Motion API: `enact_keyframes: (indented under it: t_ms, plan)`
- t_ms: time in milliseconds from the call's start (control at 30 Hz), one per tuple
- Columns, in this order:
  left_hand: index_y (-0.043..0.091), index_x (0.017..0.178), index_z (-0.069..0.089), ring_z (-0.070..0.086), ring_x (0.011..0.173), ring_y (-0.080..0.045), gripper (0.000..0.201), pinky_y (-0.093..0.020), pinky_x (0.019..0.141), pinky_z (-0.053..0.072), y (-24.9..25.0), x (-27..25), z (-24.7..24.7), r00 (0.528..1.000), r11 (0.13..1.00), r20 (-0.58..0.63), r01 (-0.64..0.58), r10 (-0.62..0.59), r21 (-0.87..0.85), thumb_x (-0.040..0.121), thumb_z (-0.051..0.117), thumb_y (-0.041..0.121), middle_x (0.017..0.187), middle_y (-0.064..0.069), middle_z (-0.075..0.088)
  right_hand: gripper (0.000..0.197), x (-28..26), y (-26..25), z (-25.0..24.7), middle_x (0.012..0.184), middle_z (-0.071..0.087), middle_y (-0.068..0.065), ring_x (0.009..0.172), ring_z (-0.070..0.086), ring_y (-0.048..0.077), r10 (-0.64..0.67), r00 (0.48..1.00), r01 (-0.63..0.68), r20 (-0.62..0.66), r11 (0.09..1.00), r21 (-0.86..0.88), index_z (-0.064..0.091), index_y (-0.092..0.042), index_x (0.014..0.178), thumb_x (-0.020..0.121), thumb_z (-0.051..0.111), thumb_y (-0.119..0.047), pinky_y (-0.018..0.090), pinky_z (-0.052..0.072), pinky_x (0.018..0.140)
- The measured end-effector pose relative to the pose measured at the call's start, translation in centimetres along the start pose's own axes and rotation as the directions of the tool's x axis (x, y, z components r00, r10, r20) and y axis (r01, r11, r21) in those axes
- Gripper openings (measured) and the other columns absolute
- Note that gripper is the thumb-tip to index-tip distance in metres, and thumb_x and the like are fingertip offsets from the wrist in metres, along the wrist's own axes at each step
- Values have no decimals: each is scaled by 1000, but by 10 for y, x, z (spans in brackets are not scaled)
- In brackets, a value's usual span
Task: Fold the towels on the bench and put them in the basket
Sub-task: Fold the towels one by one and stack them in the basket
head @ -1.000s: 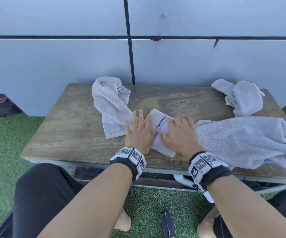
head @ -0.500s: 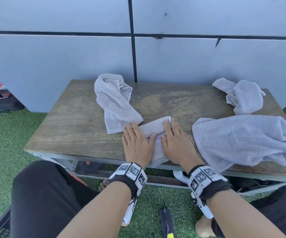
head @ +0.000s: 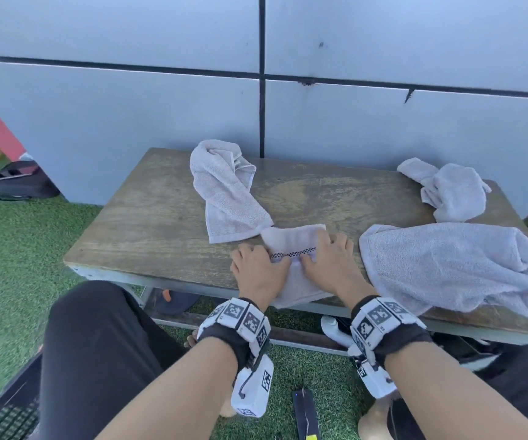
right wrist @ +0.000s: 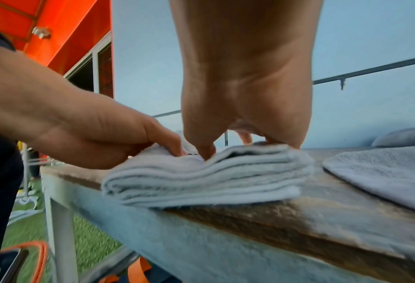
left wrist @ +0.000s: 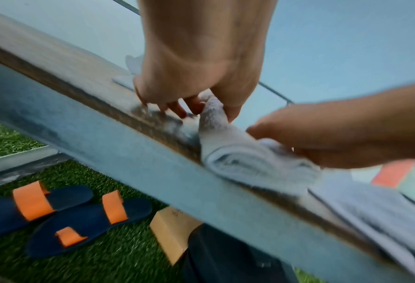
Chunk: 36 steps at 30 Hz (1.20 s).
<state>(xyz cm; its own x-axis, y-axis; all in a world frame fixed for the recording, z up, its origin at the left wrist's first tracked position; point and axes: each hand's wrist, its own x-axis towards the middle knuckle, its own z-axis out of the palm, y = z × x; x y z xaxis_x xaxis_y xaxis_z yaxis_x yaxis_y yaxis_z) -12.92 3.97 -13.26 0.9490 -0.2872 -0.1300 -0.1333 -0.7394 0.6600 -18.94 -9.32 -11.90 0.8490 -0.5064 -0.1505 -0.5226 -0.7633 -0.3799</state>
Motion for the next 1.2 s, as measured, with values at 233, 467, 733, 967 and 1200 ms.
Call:
enact_keyframes:
  t_ms: [233,467,733,967,1200]
  plan:
    - [17,74,40,35,63,-13,32,-20,53,27,4,3,-121,993,837,51,-59,103,-545,80,72,16,66,2,36,92,-3,-63,-43,136,48,8,119,55,29,73,982,-163,175,799,579,20,-12,152,83,67,-49,43,50,90]
    - [-2,121,61,68,92,-25,39,-36,78,53,-68,-42,-282,991,544,-118,-132,60,-829,84,68,6,106,-13,70,47,-30,-232,-64,103,69,-4,82,68,9,-340,914,27,224,600,799,58,-19,119,77,71,-36,28,46,65]
    - [13,102,66,72,78,-18,21,-29,70,59,-216,-107,-379,878,452,-389,-238,-279,-860,92,51,0,89,-2,76,63,-80,-436,39,104,74,13,94,72,31,-552,721,42,419,639,768,71,-2,108,54,77,-35,51,57,91]
    - [14,101,64,67,75,-22,16,-32,65,58,-371,-130,-335,661,311,-263,-48,-703,-949,87,65,7,88,-6,71,64,-108,-488,196,113,67,15,98,68,30,-416,602,-53,681,831,554,55,2,122,72,79,-29,40,56,85]
    - [8,100,56,64,72,-24,29,-35,62,50,-469,-110,-212,466,253,-37,411,-884,-876,83,76,21,91,-11,68,22,-79,-427,327,104,67,10,90,64,24,-278,555,67,784,954,292,64,-6,101,84,57,-17,37,52,83]
